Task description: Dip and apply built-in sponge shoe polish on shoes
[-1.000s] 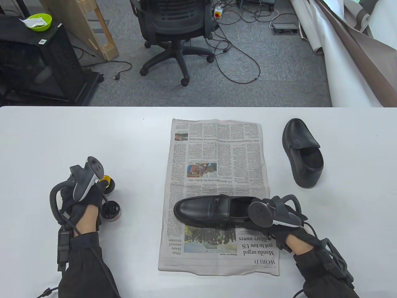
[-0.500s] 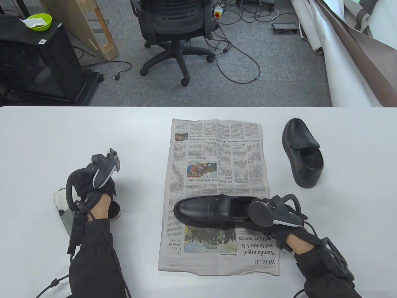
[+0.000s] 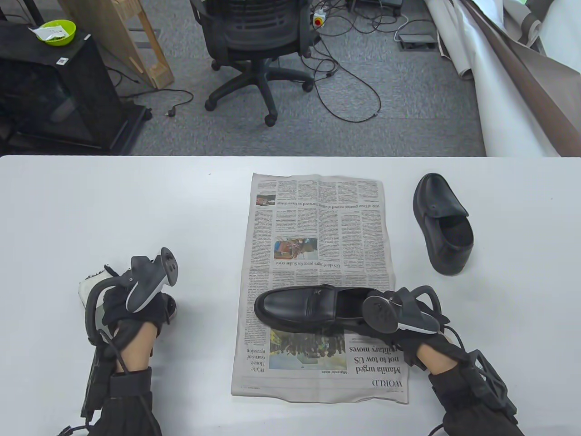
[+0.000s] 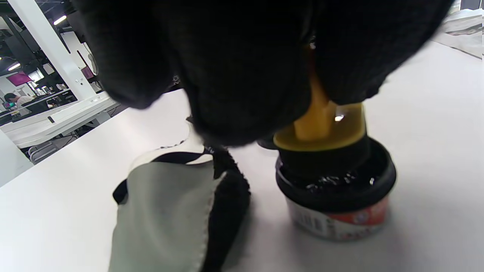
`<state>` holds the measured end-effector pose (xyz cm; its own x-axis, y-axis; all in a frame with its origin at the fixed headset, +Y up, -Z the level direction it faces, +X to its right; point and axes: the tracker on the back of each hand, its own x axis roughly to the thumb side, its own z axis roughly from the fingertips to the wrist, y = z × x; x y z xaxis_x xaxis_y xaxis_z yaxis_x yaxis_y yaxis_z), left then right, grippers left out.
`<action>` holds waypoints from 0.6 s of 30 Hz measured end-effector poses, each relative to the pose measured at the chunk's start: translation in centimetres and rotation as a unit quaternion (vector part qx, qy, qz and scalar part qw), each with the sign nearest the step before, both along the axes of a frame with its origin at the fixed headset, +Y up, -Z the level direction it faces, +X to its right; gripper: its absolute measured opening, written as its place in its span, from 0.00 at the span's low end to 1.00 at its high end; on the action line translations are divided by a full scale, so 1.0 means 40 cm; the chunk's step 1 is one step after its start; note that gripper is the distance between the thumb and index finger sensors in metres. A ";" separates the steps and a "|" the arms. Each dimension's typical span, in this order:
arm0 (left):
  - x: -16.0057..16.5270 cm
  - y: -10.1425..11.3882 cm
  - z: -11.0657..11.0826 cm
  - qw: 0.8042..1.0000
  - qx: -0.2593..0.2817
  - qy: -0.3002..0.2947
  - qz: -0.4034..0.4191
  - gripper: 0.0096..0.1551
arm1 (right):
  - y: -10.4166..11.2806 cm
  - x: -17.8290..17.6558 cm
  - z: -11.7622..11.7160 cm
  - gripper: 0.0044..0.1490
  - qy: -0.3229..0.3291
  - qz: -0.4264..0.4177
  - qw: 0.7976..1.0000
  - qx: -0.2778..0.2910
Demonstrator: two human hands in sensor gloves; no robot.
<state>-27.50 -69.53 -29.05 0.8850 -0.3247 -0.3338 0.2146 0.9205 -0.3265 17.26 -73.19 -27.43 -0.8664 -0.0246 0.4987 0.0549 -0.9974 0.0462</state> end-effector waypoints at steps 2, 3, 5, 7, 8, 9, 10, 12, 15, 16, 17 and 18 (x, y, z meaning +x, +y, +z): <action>0.004 -0.015 -0.002 1.000 0.007 -0.002 -0.005 0.28 | 0.000 0.000 0.001 0.23 -0.002 0.000 1.000 0.000; 0.001 -0.016 -0.004 1.000 0.013 -0.006 -0.011 0.27 | 0.000 0.000 0.001 0.23 -0.003 0.000 1.000 0.000; -0.002 -0.016 -0.001 1.000 0.020 -0.005 0.001 0.27 | 0.000 -0.001 0.002 0.23 -0.004 0.000 1.000 0.001; -0.004 -0.018 0.004 0.999 0.032 -0.011 0.014 0.28 | 0.000 0.000 0.001 0.23 -0.004 -0.001 1.000 0.000; -0.005 -0.020 0.004 0.999 0.039 -0.014 0.014 0.27 | 0.000 0.000 0.001 0.23 -0.003 -0.001 1.000 0.000; -0.007 -0.023 0.004 0.999 0.034 -0.011 0.010 0.27 | 0.000 0.000 0.001 0.23 -0.002 -0.001 1.000 -0.001; -0.009 -0.025 0.004 0.999 0.035 -0.009 0.003 0.27 | -0.001 0.000 0.001 0.23 -0.002 -0.001 1.000 -0.001; -0.015 -0.032 0.002 0.999 0.032 -0.003 0.008 0.27 | -0.001 -0.001 0.001 0.23 -0.002 -0.001 1.000 -0.001; -0.016 -0.033 0.004 0.999 0.035 -0.003 0.012 0.28 | 0.000 -0.001 0.001 0.23 -0.002 -0.001 1.000 0.000; -0.016 -0.034 0.004 0.999 0.036 -0.003 0.011 0.27 | 0.000 -0.001 0.001 0.23 -0.002 -0.001 1.000 -0.001; -0.015 -0.036 0.004 0.999 0.036 -0.004 0.009 0.27 | 0.000 -0.001 0.001 0.23 -0.002 -0.001 1.000 -0.001; -0.012 -0.039 0.004 0.999 0.031 -0.005 0.007 0.27 | 0.000 -0.001 0.001 0.23 -0.002 -0.001 1.000 0.000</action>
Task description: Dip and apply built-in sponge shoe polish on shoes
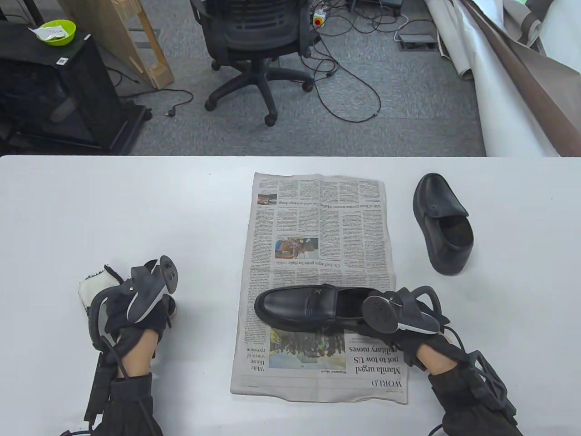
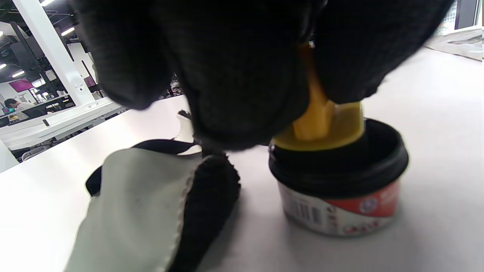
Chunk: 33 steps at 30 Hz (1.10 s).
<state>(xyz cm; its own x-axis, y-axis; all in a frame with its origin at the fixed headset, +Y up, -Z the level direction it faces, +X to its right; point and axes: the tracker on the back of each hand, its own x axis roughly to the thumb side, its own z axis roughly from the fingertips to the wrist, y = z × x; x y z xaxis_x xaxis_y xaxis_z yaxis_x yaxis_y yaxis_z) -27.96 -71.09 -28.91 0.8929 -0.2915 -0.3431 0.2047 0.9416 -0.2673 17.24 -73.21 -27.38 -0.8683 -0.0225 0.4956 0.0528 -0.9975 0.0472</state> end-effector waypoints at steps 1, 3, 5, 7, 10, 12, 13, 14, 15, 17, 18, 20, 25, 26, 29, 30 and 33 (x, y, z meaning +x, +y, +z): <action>0.004 -0.003 -0.002 1.000 -0.001 -0.003 -0.006 0.27 | 0.000 0.000 0.000 0.23 0.000 0.000 1.000 0.000; 0.007 0.000 -0.002 1.000 -0.002 -0.001 -0.009 0.27 | 0.000 0.000 0.000 0.23 0.000 0.000 1.000 0.000; 0.009 0.007 0.002 1.000 0.005 -0.003 -0.013 0.27 | 0.000 0.000 0.000 0.23 0.000 0.000 1.000 0.000; 0.010 0.002 0.000 1.000 0.000 -0.005 -0.007 0.27 | 0.000 0.000 0.000 0.23 0.000 0.000 1.000 0.000; 0.010 0.000 -0.003 1.000 -0.002 0.003 -0.026 0.27 | 0.000 0.000 0.000 0.23 -0.001 0.000 1.000 0.000; 0.022 0.022 0.010 1.000 0.010 0.000 -0.028 0.27 | 0.000 0.000 0.001 0.23 -0.001 0.002 1.000 0.001; 0.039 0.040 0.020 0.999 0.032 -0.010 -0.038 0.27 | 0.000 0.000 0.000 0.23 0.000 0.002 1.000 0.001; 0.052 0.050 0.025 0.998 0.040 -0.019 -0.043 0.27 | 0.000 0.000 0.000 0.23 0.000 0.001 1.000 -0.001; 0.078 0.063 0.032 0.997 0.046 -0.040 -0.041 0.27 | 0.000 0.000 0.000 0.23 0.000 0.000 1.000 -0.001; 0.132 0.075 0.041 0.995 0.057 -0.083 -0.006 0.27 | 0.000 -0.001 0.001 0.23 -0.001 0.002 1.000 0.001; 0.168 0.077 0.042 0.992 0.057 -0.112 0.020 0.27 | 0.000 -0.001 0.001 0.23 -0.001 0.003 1.000 0.001; 0.229 0.078 0.040 0.986 0.057 -0.150 0.041 0.27 | 0.000 0.000 0.000 0.23 -0.001 0.001 1.000 0.000; 0.392 0.087 0.018 0.969 0.037 -0.225 0.093 0.27 | 0.001 -0.001 0.002 0.23 -0.003 0.005 1.000 0.002; 0.414 0.087 0.009 0.969 0.034 -0.225 0.091 0.27 | 0.001 -0.001 0.002 0.23 -0.002 0.005 1.000 0.001; 0.472 0.068 -0.020 0.973 0.021 -0.221 0.066 0.27 | 0.001 -0.002 0.002 0.23 -0.002 0.005 1.000 0.001; 0.488 0.055 -0.025 0.974 0.019 -0.216 0.062 0.27 | 0.001 -0.002 0.003 0.23 -0.002 0.007 1.000 0.002; 0.514 0.025 -0.024 0.972 0.042 -0.228 0.042 0.28 | 0.001 -0.001 0.001 0.24 0.001 0.005 1.000 -0.001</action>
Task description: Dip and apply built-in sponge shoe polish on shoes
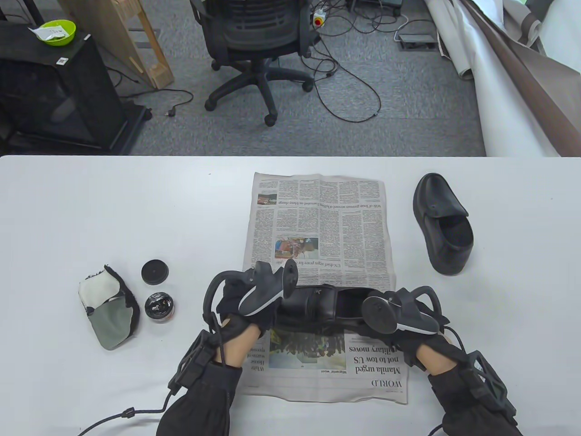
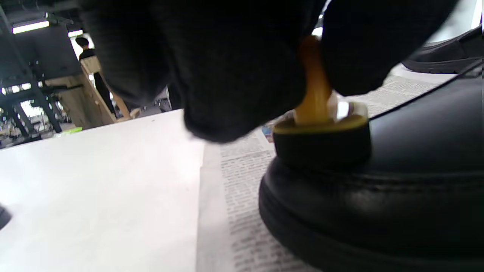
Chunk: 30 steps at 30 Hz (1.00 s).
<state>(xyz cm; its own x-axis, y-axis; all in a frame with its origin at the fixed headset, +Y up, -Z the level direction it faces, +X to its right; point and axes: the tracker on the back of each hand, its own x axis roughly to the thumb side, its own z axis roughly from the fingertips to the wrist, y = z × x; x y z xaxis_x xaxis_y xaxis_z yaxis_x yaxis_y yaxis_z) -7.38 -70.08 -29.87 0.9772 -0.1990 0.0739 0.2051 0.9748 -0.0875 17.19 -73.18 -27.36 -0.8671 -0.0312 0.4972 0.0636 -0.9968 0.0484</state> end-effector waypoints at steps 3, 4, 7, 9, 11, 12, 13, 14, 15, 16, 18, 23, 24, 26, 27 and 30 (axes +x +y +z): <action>0.006 0.000 0.018 1.000 0.007 -0.012 -0.024 0.29 | -0.001 -0.004 0.004 0.26 -0.001 0.010 1.000 0.004; 0.007 0.000 0.020 1.000 0.006 -0.012 -0.018 0.28 | -0.001 -0.005 0.004 0.27 0.000 0.013 1.000 0.006; 0.008 0.004 0.029 1.000 -0.007 -0.015 -0.014 0.28 | 0.000 -0.006 0.002 0.29 -0.002 0.012 1.000 0.004; 0.009 0.012 0.041 0.999 -0.031 -0.021 0.002 0.28 | 0.000 -0.007 0.004 0.28 -0.004 0.013 1.000 0.007; 0.015 0.015 0.051 0.996 -0.071 -0.033 0.041 0.28 | 0.000 -0.006 0.003 0.26 -0.002 0.011 1.000 0.006; 0.019 0.015 0.053 0.995 -0.077 -0.038 0.054 0.28 | 0.000 -0.006 0.001 0.25 -0.001 0.007 1.000 0.003; 0.024 0.014 0.053 0.994 -0.076 -0.042 0.064 0.28 | 0.000 -0.005 0.000 0.25 -0.002 0.003 1.000 -0.001; 0.032 0.014 0.051 0.995 -0.062 -0.043 0.069 0.28 | 0.000 -0.005 0.000 0.24 -0.002 -0.001 1.000 -0.003; 0.036 0.015 0.050 0.995 -0.050 -0.043 0.070 0.28 | 0.000 -0.005 0.000 0.24 -0.002 -0.001 1.000 -0.002; 0.043 0.014 0.046 0.996 -0.029 -0.039 0.073 0.28 | -0.001 -0.006 0.001 0.24 -0.002 -0.001 1.000 -0.001; 0.052 0.008 0.035 0.998 0.008 -0.032 0.062 0.27 | -0.001 -0.006 0.000 0.24 0.001 -0.001 1.000 -0.002; 0.035 -0.013 0.008 0.999 0.032 -0.017 0.001 0.28 | -0.004 -0.004 -0.003 0.24 0.005 -0.006 1.000 -0.004; 0.027 -0.012 0.007 1.000 0.027 -0.010 0.011 0.27 | -0.004 -0.004 -0.002 0.24 0.004 -0.006 1.000 0.000; 0.015 -0.009 0.009 1.000 0.023 0.006 0.010 0.28 | -0.005 -0.004 -0.001 0.25 0.003 -0.003 1.000 0.001; 0.009 -0.003 0.014 1.000 0.019 0.009 -0.002 0.27 | -0.005 -0.005 -0.001 0.25 0.001 -0.002 1.000 0.000; 0.003 0.010 0.031 1.000 -0.004 0.012 -0.004 0.27 | -0.005 -0.010 0.003 0.25 -0.002 0.010 1.000 0.005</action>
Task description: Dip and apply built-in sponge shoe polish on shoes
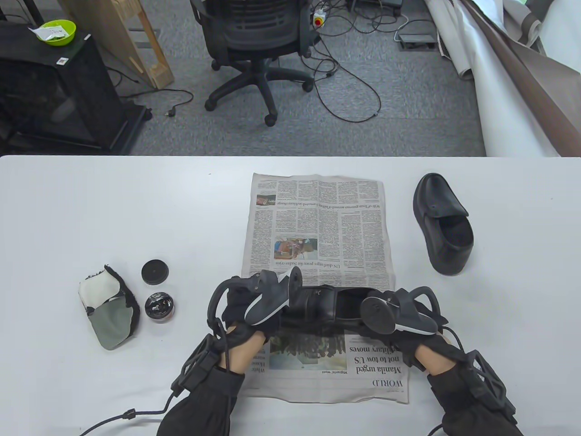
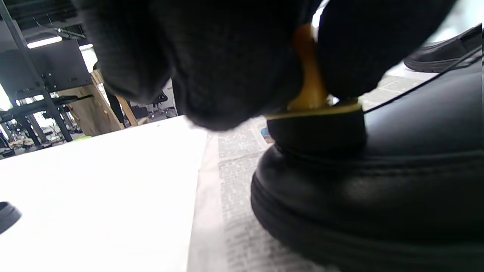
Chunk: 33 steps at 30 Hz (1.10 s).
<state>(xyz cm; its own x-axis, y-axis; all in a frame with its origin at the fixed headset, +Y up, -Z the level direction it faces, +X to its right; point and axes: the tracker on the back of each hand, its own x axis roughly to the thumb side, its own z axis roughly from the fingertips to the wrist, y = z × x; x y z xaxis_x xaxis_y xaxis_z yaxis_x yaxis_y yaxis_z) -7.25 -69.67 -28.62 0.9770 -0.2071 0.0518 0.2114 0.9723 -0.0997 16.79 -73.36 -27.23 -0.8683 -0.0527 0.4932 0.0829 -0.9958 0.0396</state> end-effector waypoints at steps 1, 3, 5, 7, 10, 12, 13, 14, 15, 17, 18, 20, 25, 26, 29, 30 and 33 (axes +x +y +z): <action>0.002 0.002 0.005 1.000 -0.012 -0.005 0.002 0.28 | 0.000 -0.001 0.000 0.25 0.000 0.002 1.000 0.000; 0.010 0.006 0.017 0.999 -0.032 -0.017 0.011 0.27 | 0.001 -0.001 -0.001 0.25 -0.001 0.002 1.000 -0.003; 0.031 0.009 0.030 0.996 -0.059 -0.046 0.047 0.27 | 0.001 0.000 -0.002 0.24 -0.002 0.002 1.000 -0.006; 0.053 0.010 0.036 0.993 -0.061 -0.063 0.079 0.27 | 0.000 0.000 -0.002 0.24 -0.001 0.001 1.000 -0.011; 0.088 0.010 0.035 0.994 -0.021 -0.078 0.080 0.27 | 0.000 0.000 -0.004 0.23 0.000 0.000 1.000 -0.019; 0.100 0.010 0.029 0.994 0.004 -0.072 0.084 0.27 | 0.000 0.000 -0.004 0.23 0.000 0.000 1.000 -0.020; 0.102 0.009 0.025 0.993 0.023 -0.068 0.089 0.27 | 0.000 0.000 -0.004 0.23 0.001 -0.001 1.000 -0.020; 0.102 0.006 0.018 0.994 0.043 -0.060 0.082 0.27 | -0.001 0.001 -0.005 0.23 0.003 -0.001 1.000 -0.021; 0.099 0.001 0.010 0.995 0.062 -0.057 0.060 0.27 | -0.001 0.001 -0.006 0.23 0.004 -0.002 1.000 -0.021; 0.089 -0.010 -0.006 0.995 0.074 -0.060 0.022 0.27 | -0.001 0.002 -0.006 0.23 0.004 -0.005 1.000 -0.019; 0.082 -0.017 -0.014 0.996 0.074 -0.052 0.021 0.27 | -0.002 0.001 -0.005 0.23 0.005 -0.004 1.000 -0.016; 0.064 -0.027 -0.030 0.997 0.054 -0.043 0.029 0.27 | -0.002 0.002 -0.006 0.23 0.007 -0.004 1.000 -0.014; 0.030 -0.018 -0.036 0.999 0.029 -0.016 0.011 0.27 | -0.002 0.002 -0.004 0.23 0.000 -0.003 1.000 -0.010; 0.024 -0.015 -0.034 1.000 0.020 -0.009 0.009 0.27 | -0.002 0.003 -0.005 0.23 0.000 -0.004 1.000 -0.012; 0.013 -0.005 -0.023 1.000 0.002 0.016 0.011 0.27 | -0.002 0.002 -0.006 0.23 0.000 -0.003 1.000 -0.013; 0.011 -0.002 -0.017 0.999 0.002 0.031 0.008 0.27 | -0.002 0.002 -0.005 0.24 -0.002 -0.002 1.000 -0.012; 0.016 0.005 0.002 0.999 -0.015 0.047 -0.004 0.27 | -0.002 0.000 -0.004 0.24 -0.002 0.004 1.000 -0.010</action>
<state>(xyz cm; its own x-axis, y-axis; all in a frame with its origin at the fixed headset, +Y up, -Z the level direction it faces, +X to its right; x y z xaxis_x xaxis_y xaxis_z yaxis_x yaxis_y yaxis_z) -6.60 -69.46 -28.52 0.9760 -0.2152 -0.0345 0.2079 0.9667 -0.1493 16.78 -73.42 -27.37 -0.8697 -0.0494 0.4910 0.0902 -0.9941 0.0598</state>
